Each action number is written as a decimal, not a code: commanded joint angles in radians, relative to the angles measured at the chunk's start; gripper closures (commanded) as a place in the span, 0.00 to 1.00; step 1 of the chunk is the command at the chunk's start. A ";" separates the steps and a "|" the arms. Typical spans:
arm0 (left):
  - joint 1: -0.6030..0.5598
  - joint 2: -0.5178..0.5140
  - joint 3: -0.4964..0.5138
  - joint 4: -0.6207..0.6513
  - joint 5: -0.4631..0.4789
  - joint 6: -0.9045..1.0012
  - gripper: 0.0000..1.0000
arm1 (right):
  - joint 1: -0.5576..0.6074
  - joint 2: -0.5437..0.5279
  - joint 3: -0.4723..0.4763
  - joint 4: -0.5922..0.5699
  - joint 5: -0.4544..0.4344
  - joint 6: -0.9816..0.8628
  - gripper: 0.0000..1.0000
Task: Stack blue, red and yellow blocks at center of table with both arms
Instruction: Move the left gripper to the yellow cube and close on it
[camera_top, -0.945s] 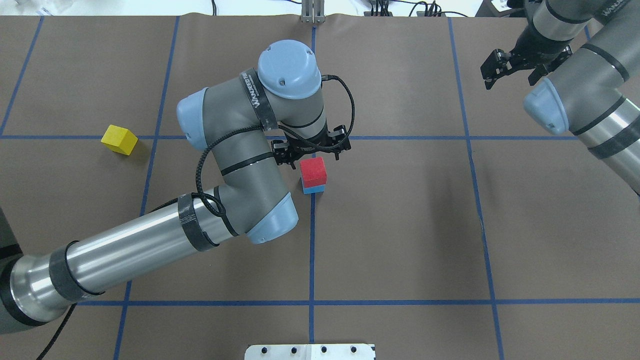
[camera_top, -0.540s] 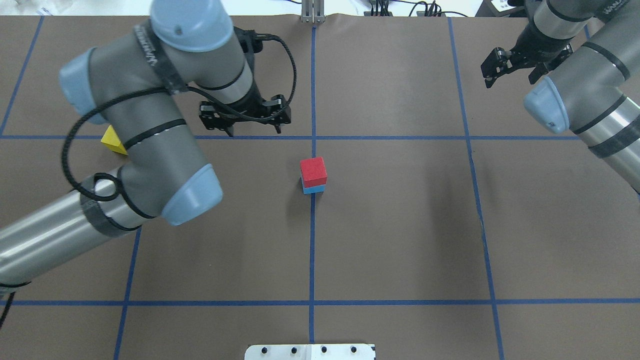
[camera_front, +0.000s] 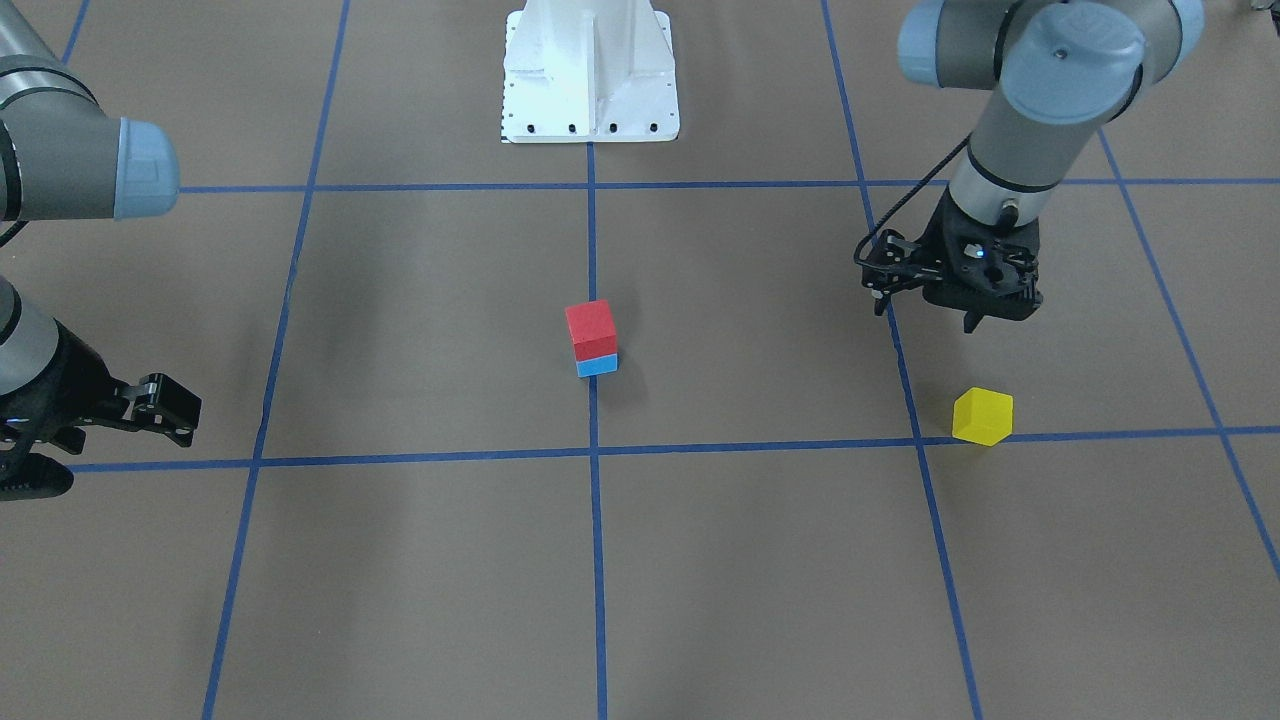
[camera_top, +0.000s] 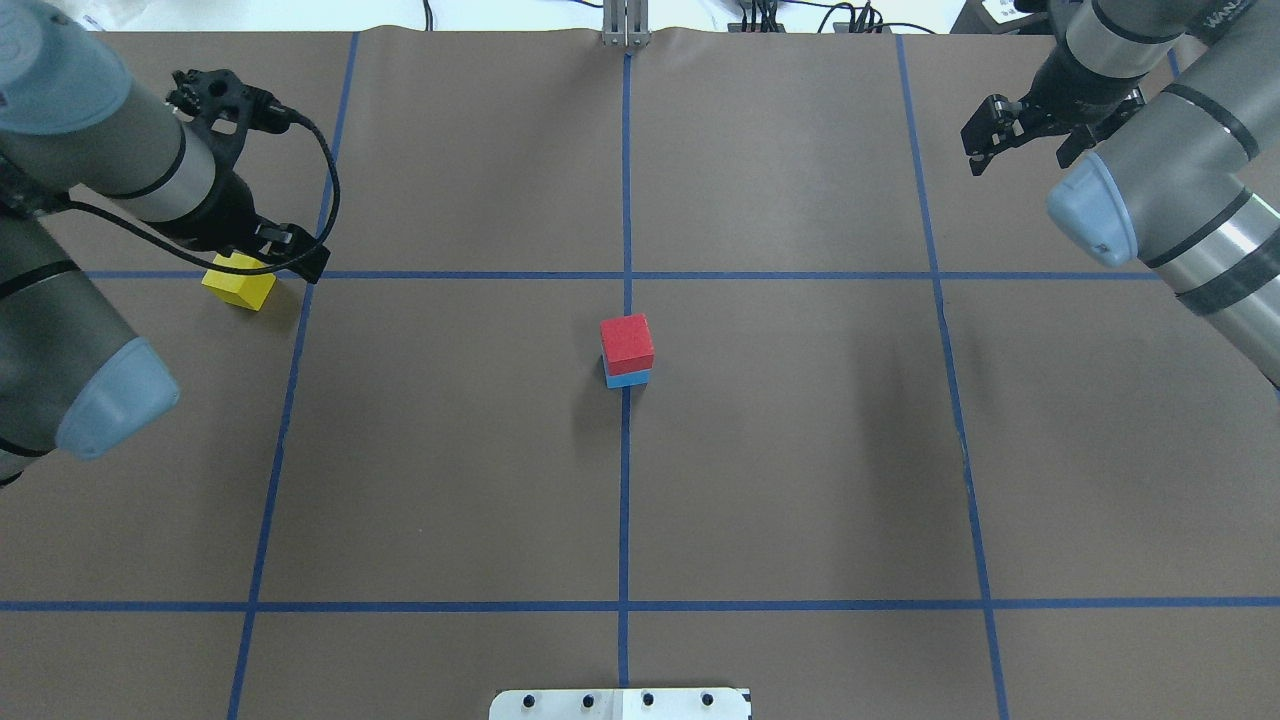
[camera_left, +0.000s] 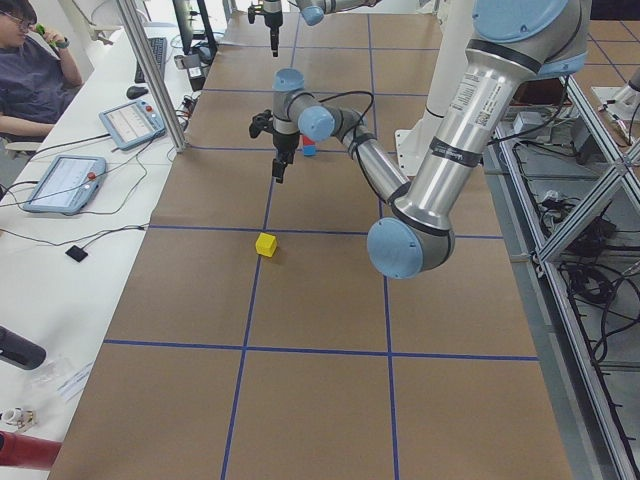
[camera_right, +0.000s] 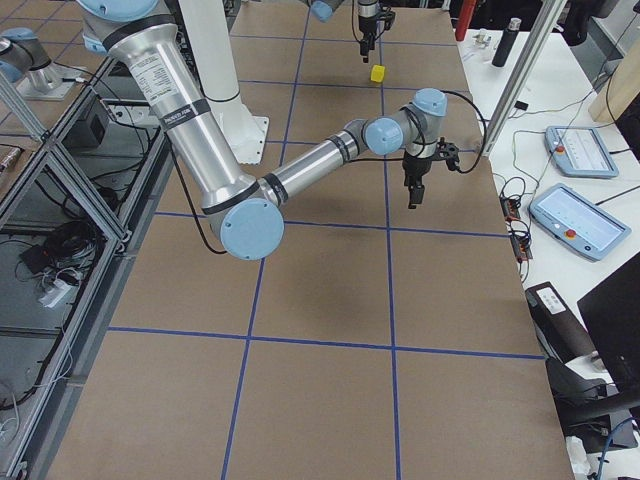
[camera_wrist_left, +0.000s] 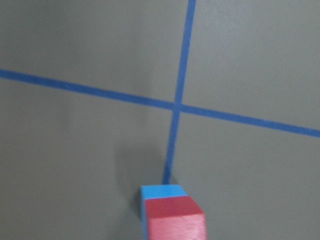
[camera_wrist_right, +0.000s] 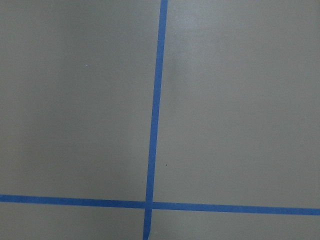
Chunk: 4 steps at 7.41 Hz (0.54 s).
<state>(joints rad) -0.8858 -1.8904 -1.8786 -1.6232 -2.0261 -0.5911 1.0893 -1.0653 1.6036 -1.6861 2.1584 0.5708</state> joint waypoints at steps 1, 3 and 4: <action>-0.005 0.128 0.111 -0.309 0.001 0.017 0.00 | 0.000 -0.004 -0.002 0.000 0.000 0.000 0.01; -0.004 0.129 0.168 -0.342 0.004 0.019 0.00 | -0.002 -0.002 -0.004 0.000 0.000 0.000 0.01; -0.002 0.125 0.188 -0.343 0.004 0.017 0.00 | -0.002 -0.002 -0.004 0.000 0.000 0.000 0.01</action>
<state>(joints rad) -0.8899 -1.7644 -1.7198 -1.9544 -2.0229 -0.5732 1.0878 -1.0678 1.6003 -1.6858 2.1583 0.5707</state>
